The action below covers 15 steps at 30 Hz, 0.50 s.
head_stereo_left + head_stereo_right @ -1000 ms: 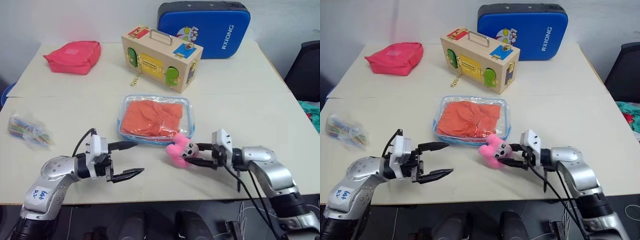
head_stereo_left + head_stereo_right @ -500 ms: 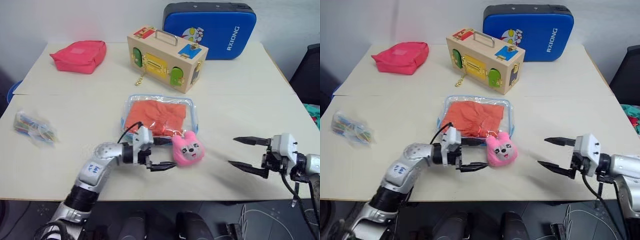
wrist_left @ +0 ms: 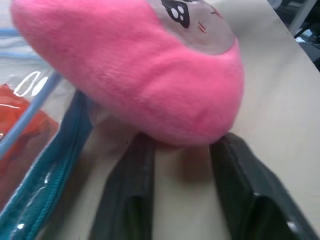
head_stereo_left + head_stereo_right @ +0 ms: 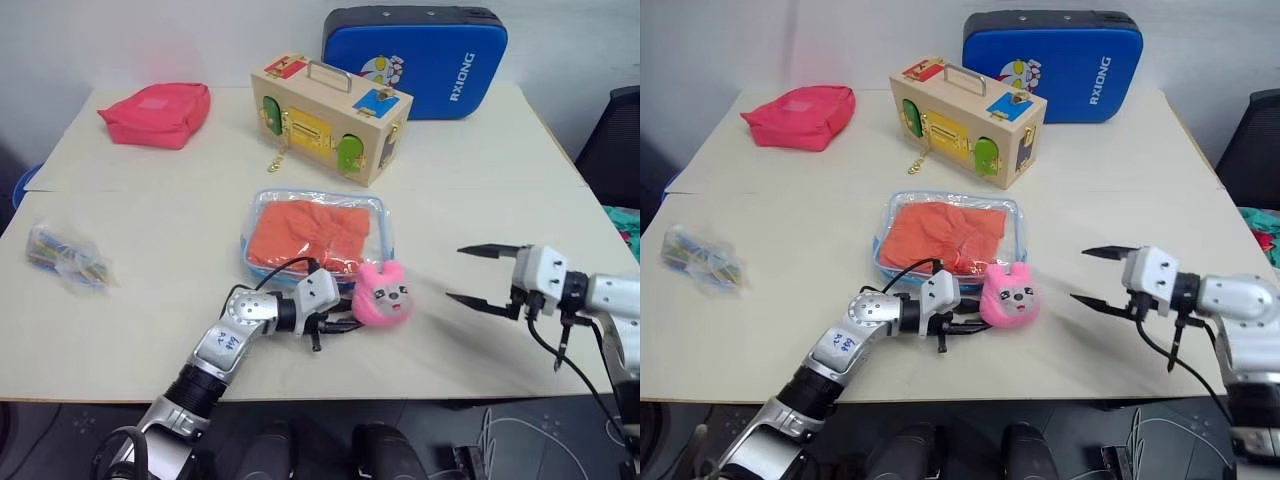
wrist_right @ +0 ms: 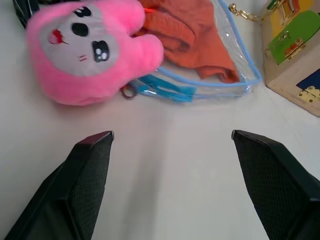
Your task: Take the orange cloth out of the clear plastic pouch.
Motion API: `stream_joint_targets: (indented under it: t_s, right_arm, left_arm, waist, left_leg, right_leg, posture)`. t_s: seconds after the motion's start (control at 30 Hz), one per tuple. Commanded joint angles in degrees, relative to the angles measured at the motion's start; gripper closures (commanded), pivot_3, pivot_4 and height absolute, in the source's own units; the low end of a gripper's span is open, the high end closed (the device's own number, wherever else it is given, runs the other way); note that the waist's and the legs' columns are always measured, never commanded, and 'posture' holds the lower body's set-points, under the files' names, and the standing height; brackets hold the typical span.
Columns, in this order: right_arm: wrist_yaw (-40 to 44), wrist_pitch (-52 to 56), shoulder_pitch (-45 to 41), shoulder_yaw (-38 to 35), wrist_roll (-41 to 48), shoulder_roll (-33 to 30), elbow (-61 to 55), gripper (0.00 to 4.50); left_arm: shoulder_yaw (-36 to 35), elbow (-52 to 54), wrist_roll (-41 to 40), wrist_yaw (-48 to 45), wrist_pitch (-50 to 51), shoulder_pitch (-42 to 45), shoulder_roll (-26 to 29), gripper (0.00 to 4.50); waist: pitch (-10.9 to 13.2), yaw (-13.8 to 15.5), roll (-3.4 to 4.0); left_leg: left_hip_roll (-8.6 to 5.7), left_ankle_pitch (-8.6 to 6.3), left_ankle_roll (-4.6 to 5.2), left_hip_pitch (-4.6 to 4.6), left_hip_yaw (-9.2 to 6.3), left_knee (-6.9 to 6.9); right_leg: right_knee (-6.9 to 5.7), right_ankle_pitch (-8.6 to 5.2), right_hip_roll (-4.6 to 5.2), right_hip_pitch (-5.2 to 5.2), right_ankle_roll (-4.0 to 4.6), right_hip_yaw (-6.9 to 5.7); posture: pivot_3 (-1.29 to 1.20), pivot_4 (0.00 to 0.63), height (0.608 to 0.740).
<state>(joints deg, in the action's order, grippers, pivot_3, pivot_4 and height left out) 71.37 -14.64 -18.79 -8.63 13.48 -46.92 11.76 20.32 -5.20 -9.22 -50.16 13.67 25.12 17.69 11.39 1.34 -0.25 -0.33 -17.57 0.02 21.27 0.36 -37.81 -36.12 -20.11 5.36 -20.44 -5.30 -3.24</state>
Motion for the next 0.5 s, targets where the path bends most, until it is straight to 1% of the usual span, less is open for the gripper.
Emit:
stream_joint_targets:
  t_s: [0.03,0.07,0.1,0.13,0.23,0.27,0.33,0.37,0.4,0.5]
  right_arm:
    - [0.3,-2.3,-1.3,0.7,0.6,0.4,2.5,0.54]
    - [0.6,-2.6,-1.2,0.9,1.1,0.4,2.7,0.54]
    - [0.9,-3.0,-0.7,0.7,1.5,0.2,2.9,0.54]
    - [1.2,-3.4,-0.3,0.7,1.8,0.0,3.1,0.54]
    - [2.0,-3.8,2.8,-1.7,4.4,-0.6,2.5,0.54]
    - [2.5,-3.9,4.6,-3.3,6.0,-1.2,2.0,0.54]
    - [3.3,-2.9,7.2,-5.5,8.5,-1.9,0.7,0.54]
    - [3.0,-0.6,9.0,-7.3,10.9,-2.0,-1.1,0.54]
    - [2.3,1.5,10.6,-8.8,12.7,-2.0,-2.9,0.54]
    - [0.4,3.2,14.7,-12.5,15.2,-1.5,-8.5,0.00]
  left_arm:
    - [-1.3,1.3,-0.4,0.0,-0.8,-1.1,0.2,4.06]
    - [-1.9,2.0,-1.2,-0.7,-1.0,-1.5,0.5,4.35]
    - [-2.6,3.3,-2.9,-2.4,-0.7,-2.2,1.1,4.46]
    - [-3.2,4.3,-4.1,-3.6,-0.5,-2.7,1.6,4.46]
    - [-4.5,8.1,-7.2,-8.3,0.6,-4.8,5.1,4.46]
    - [-5.8,9.7,-8.9,-8.3,3.7,-5.5,6.4,4.46]
    - [-7.3,11.8,-11.0,-8.0,8.2,-6.3,8.0,4.07]
    - [-8.3,13.2,-13.0,-8.0,11.0,-6.8,8.5,3.87]
    - [-9.2,14.1,-14.4,-7.7,12.7,-7.1,8.6,3.55]
    - [-10.9,15.5,-17.4,-4.9,18.3,-6.8,7.0,2.65]
  waist:
    - [0.0,0.2,0.00]
    - [0.0,0.2,0.00]
    - [0.0,0.2,0.00]
    - [0.0,0.1,0.00]
    - [0.0,0.0,0.00]
    - [0.0,0.0,0.01]
    - [0.0,0.1,0.02]
    - [0.0,0.1,0.02]
    - [0.0,0.1,0.03]
    - [0.0,0.1,0.03]
  left_leg:
    - [0.00,0.00,0.00,0.03,-0.05,-0.02]
    - [0.00,0.00,0.00,0.05,-0.07,-0.03]
    - [-0.01,0.00,0.01,0.07,-0.08,-0.04]
    - [-0.01,-0.01,0.01,0.08,-0.06,-0.05]
    - [0.01,-0.01,0.01,0.09,-0.08,-0.03]
    - [0.02,-0.01,0.01,0.08,-0.09,-0.03]
    - [0.01,-0.01,0.01,0.09,-0.08,-0.05]
    - [0.00,-0.01,0.02,0.06,-0.10,-0.05]
    - [0.00,-0.02,0.03,0.07,-0.10,-0.06]
    - [0.00,-0.02,0.04,0.06,-0.15,-0.06]
  right_leg:
    - [0.02,0.00,0.01,0.00,0.00,-0.06]
    - [0.05,0.00,0.02,0.02,0.00,-0.10]
    - [0.06,0.00,0.03,0.02,0.00,-0.11]
    - [0.06,0.00,0.03,0.02,0.00,-0.10]
    - [0.04,0.00,0.02,0.00,0.00,-0.12]
    - [0.05,0.00,0.02,0.01,0.00,-0.13]
    - [0.04,0.00,0.03,0.02,0.00,-0.12]
    - [0.04,0.00,0.06,0.07,0.00,-0.13]
    - [0.05,0.00,0.07,0.08,0.00,-0.12]
    - [0.05,0.00,0.07,0.11,0.00,-0.12]
  posture:
    - [0.00,0.150,0.740]
    - [0.00,0.150,0.740]
    - [0.00,0.150,0.740]
    - [0.00,0.150,0.740]
    - [0.00,0.150,0.740]
    - [0.00,0.150,0.740]
    - [0.00,0.150,0.740]
    - [0.00,0.150,0.740]
    - [0.00,0.150,0.740]
    - [0.00,0.150,0.740]
